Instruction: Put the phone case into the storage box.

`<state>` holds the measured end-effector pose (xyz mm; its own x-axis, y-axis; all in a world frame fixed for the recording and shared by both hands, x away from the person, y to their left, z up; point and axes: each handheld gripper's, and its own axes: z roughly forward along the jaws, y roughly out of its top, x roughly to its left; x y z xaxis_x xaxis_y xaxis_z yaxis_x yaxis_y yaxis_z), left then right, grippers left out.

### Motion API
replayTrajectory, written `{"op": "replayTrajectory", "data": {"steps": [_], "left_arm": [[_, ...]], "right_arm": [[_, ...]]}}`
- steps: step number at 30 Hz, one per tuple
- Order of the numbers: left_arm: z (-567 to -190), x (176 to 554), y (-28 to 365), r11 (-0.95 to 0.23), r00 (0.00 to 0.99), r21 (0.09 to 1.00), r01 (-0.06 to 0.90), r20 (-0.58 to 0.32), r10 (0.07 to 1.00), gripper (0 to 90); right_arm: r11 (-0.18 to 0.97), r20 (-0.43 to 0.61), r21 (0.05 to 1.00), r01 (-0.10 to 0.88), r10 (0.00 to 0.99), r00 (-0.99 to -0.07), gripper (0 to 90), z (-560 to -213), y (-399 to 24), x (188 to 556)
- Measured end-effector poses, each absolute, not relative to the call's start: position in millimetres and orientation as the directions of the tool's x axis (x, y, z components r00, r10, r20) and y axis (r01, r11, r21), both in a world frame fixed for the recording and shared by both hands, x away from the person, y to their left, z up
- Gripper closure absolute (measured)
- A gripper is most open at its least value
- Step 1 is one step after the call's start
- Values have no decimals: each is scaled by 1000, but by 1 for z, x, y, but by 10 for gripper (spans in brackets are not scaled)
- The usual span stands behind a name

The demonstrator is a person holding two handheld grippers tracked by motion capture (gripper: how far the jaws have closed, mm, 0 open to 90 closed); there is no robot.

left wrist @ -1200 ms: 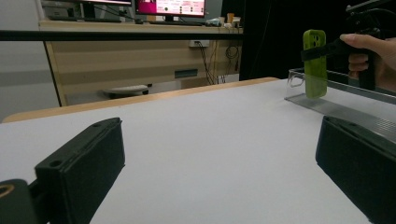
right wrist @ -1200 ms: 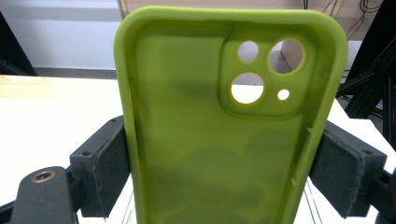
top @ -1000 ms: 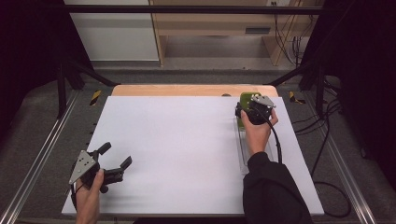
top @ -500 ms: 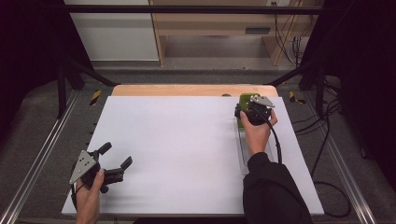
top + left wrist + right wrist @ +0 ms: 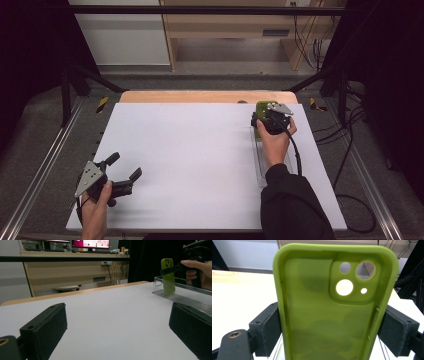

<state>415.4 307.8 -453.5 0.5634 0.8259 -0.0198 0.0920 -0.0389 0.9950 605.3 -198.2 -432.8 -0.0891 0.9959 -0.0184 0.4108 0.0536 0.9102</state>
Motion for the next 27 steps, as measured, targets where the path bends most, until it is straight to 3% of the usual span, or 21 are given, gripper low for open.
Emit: {"op": "replayTrajectory", "data": {"steps": [27], "left_arm": [[-453, 415, 307, -37, 565, 995, 91, -21, 825, 11]], "right_arm": [[39, -7, 901, 431, 997, -75, 142, -436, -199, 608]]}}
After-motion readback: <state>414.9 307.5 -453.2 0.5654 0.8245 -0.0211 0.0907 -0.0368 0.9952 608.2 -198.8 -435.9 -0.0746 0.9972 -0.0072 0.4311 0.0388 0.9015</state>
